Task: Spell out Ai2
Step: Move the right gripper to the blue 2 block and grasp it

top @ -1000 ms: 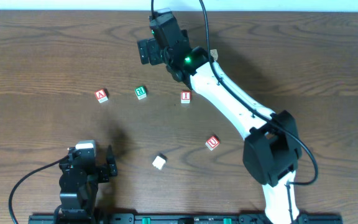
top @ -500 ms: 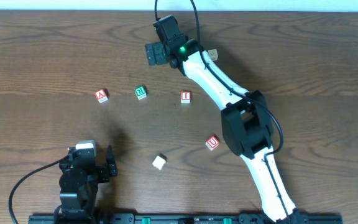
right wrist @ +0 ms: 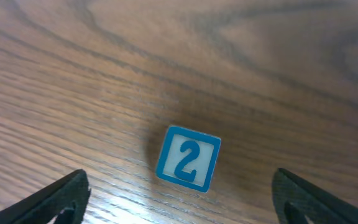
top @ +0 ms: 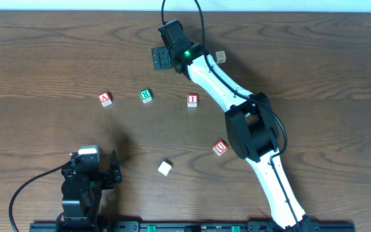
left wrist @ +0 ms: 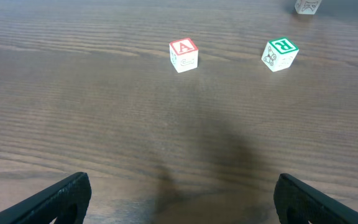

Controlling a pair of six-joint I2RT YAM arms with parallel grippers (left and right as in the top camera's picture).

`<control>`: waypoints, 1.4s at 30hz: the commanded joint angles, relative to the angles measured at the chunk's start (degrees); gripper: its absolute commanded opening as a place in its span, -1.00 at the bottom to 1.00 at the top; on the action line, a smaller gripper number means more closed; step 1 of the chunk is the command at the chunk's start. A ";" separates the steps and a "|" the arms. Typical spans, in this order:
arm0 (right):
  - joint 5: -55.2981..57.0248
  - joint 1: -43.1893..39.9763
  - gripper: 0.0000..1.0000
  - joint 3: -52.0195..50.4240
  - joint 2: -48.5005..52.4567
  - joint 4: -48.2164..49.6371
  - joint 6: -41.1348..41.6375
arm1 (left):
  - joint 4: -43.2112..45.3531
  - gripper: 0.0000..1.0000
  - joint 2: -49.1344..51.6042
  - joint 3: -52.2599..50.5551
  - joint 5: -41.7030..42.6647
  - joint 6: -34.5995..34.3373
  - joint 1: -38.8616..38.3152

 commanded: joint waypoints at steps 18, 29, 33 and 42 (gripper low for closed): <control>-0.20 0.09 0.22 1.07 3.74 4.09 2.08 | 0.09 0.91 -0.37 -0.57 -0.83 0.35 0.20; -0.15 0.07 -0.24 1.07 4.02 4.07 2.03 | 0.09 0.91 -0.37 -0.57 -0.83 0.35 0.20; -0.13 0.07 -0.33 1.07 4.02 4.04 2.03 | 0.09 0.91 -0.37 -0.57 -0.83 0.35 0.20; 0.04 0.07 -0.35 1.07 4.02 1.38 -2.93 | 0.11 0.91 -0.37 -0.57 -0.83 0.35 0.20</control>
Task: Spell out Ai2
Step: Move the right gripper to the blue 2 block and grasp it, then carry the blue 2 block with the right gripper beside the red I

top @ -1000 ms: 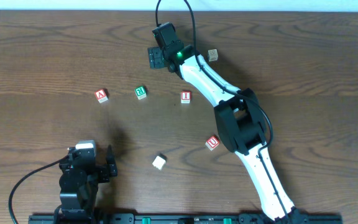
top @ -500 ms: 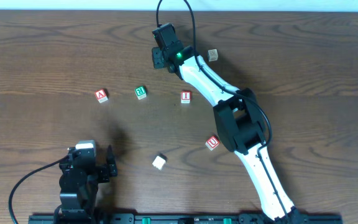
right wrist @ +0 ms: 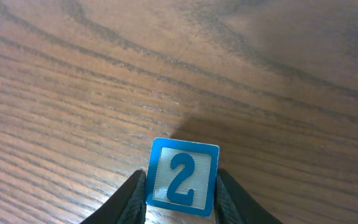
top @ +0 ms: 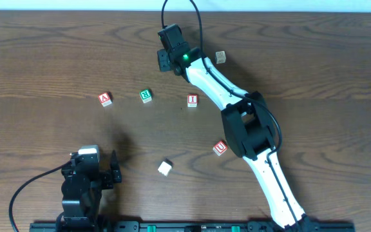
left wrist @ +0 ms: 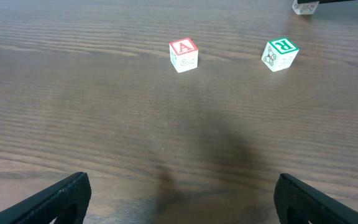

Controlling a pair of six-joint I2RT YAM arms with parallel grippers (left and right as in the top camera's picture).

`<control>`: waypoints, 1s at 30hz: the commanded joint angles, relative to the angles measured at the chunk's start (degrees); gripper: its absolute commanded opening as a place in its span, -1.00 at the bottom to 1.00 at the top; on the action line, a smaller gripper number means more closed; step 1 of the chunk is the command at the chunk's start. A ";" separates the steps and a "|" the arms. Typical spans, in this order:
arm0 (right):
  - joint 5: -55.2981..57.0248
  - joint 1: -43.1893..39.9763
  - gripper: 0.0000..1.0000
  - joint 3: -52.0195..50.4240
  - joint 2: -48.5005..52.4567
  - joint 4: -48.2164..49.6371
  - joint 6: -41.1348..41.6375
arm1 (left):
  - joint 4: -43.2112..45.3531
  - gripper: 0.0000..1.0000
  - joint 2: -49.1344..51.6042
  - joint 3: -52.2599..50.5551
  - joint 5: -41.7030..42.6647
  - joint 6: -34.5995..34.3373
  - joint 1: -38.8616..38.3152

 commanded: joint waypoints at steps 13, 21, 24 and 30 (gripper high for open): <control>0.20 0.09 -0.78 0.96 -0.04 -4.92 -6.40 | 0.09 0.91 -0.37 -0.57 -0.83 0.37 0.20; 0.20 0.24 -0.97 1.25 -8.50 -15.04 -6.49 | 0.09 0.91 -0.37 -0.57 -0.83 0.37 0.20; 0.17 0.22 -0.98 1.25 -14.84 -20.20 -5.75 | 0.09 0.91 -0.37 -0.57 -0.83 0.37 0.20; 0.61 -1.05 -0.98 1.11 -29.90 -34.77 -2.60 | 0.11 0.90 -0.37 -0.57 -0.83 0.37 0.20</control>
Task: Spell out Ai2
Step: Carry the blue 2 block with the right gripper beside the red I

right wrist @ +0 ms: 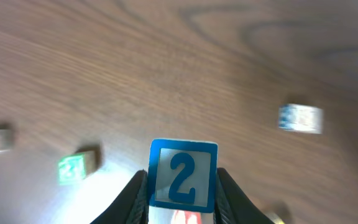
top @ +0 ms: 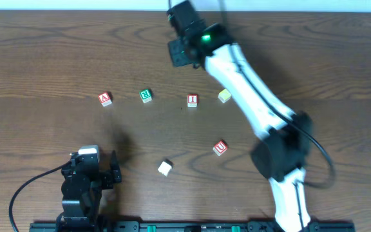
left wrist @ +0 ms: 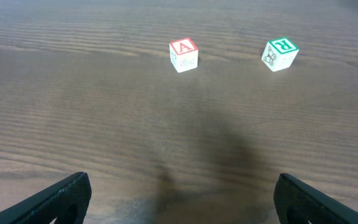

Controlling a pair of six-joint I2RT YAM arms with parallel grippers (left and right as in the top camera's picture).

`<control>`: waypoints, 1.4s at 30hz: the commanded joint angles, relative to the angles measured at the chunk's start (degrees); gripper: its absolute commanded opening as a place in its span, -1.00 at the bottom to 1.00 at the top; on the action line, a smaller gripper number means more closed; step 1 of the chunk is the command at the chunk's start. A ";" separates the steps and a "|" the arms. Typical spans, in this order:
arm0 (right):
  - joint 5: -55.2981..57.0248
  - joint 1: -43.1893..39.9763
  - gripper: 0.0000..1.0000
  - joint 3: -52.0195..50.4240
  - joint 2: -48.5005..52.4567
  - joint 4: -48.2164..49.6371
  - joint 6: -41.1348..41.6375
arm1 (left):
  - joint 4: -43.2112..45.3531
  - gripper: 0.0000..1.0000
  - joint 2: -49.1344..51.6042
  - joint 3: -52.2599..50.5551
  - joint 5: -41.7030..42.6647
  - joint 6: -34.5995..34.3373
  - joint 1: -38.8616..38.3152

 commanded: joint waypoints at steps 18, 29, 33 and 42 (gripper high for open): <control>-2.91 -1.81 -0.97 -41.27 -12.50 13.42 12.74 | 0.11 0.91 -0.37 -0.57 -0.83 0.37 0.20; -1.11 -1.81 -0.97 -43.60 -11.39 16.41 12.28 | 0.09 0.91 -0.37 -0.57 -0.83 0.37 0.20; -1.14 -1.81 -0.97 -44.41 -10.80 17.88 12.22 | 0.09 0.91 -0.37 -0.57 -0.83 0.37 0.20; -1.14 -1.70 -0.97 -46.90 -9.88 21.05 11.89 | 0.11 0.91 -0.37 -0.57 -0.83 0.37 0.20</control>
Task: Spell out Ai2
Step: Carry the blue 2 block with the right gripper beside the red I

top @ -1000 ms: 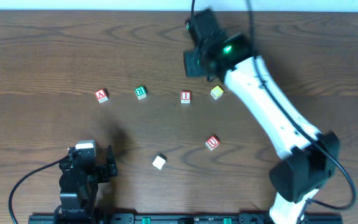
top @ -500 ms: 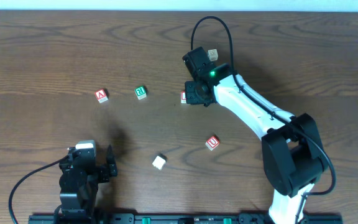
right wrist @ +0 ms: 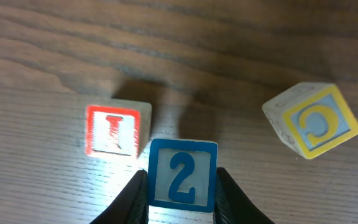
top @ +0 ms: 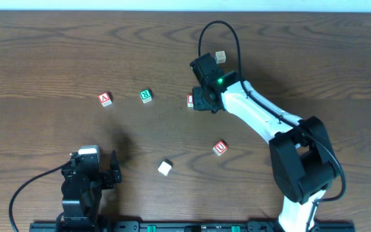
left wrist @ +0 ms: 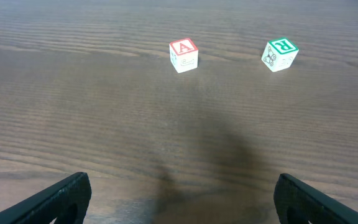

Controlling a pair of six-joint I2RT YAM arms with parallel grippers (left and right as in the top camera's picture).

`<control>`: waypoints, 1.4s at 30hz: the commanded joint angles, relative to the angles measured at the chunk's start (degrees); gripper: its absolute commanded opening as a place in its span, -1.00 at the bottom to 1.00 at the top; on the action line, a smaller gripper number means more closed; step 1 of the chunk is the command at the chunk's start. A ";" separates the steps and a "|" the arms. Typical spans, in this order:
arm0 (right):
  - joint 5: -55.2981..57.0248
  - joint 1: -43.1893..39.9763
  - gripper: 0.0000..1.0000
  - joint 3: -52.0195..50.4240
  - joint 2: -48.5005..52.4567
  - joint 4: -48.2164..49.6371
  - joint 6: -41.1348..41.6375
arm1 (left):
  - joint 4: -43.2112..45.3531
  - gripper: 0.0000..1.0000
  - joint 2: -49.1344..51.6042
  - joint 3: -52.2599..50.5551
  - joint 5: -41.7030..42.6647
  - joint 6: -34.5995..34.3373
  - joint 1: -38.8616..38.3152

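Note:
The blue "2" block point(right wrist: 182, 175) sits between the fingers of my right gripper point(right wrist: 182, 190), which is shut on it. It is low over the table, just beside the red "I" block point(right wrist: 112, 129) point(top: 190, 100). Whether the "2" touches the wood I cannot tell. The red "A" block point(top: 105, 98) point(left wrist: 183, 55) lies far to the left of the "I". My left gripper point(left wrist: 180, 200) stands open near the front left, with nothing between its fingers.
A green "R" block point(top: 146, 95) point(left wrist: 279, 54) lies between the "A" and the "I". A yellow-and-blue "C" block point(right wrist: 311, 120) lies close on the other side of the "2". A red "U" block point(top: 219, 147), a white block point(top: 165, 168) and a tan block point(top: 220, 57) lie around.
My right gripper, still shut on the "2" block, has moved from high over the far edge down to the table beside the "I" block. The left arm has not moved.
My right gripper was open above the "2" block at the far middle of the table. Then it was shut on the block there. Then it held the block raised near the far edge, and now holds it low beside the "I".

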 commanded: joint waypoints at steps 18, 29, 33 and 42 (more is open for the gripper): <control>1.73 -0.04 -0.81 -0.90 3.34 3.91 0.35 | 0.07 0.91 -0.37 -0.57 -0.83 0.35 0.20; 1.73 -0.04 -0.60 -0.90 3.78 5.18 0.37 | 0.09 0.91 -0.37 -0.57 -0.83 0.35 0.20; 1.95 -0.04 -0.61 -0.90 3.80 6.16 0.35 | 0.07 0.91 -0.37 -0.57 -0.83 0.35 0.20; 1.99 -0.04 -0.27 -0.90 3.80 6.43 0.35 | 0.07 0.90 -0.37 -0.57 -0.83 0.35 0.20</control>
